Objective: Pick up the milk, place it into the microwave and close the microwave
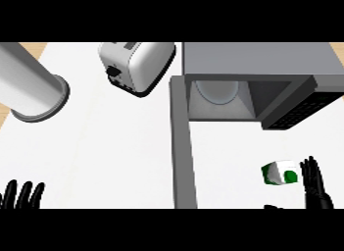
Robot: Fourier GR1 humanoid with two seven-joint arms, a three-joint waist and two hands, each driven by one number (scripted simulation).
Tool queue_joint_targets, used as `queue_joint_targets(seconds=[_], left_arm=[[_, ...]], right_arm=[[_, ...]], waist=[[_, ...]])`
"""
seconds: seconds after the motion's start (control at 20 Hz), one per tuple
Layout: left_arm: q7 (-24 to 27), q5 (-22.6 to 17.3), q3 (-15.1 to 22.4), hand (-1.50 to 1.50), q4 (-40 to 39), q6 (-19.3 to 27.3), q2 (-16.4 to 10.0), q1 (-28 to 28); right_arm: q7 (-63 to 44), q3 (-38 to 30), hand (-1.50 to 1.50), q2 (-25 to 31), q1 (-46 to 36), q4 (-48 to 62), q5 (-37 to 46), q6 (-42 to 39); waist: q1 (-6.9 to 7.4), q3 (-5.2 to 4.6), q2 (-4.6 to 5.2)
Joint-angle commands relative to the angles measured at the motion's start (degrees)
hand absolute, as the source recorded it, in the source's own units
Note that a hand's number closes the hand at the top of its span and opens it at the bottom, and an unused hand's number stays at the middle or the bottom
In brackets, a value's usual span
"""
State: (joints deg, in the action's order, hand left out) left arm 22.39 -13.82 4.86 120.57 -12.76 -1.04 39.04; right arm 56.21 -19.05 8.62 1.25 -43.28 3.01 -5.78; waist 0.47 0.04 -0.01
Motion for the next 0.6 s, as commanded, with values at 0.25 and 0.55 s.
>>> queue_joint_targets(seconds=[0.25,0.55], left_arm=[[2.6,-0.4,-0.4,-1.5,-0.9,-1.0,-0.2,1.0],[5.5,-1.4,-1.5,-1.5,-1.4,-3.7,-1.0,4.8]], right_arm=[[7.0,1.2,-1.5,0.4,-4.4,7.0,0.6,-0.6],[6.1,1.0,-1.5,-1.5,-12.2,14.1,0.7,1.8]], waist=[[-0.08,-0.02,-0.05],[0.47,0.02,0.02]])
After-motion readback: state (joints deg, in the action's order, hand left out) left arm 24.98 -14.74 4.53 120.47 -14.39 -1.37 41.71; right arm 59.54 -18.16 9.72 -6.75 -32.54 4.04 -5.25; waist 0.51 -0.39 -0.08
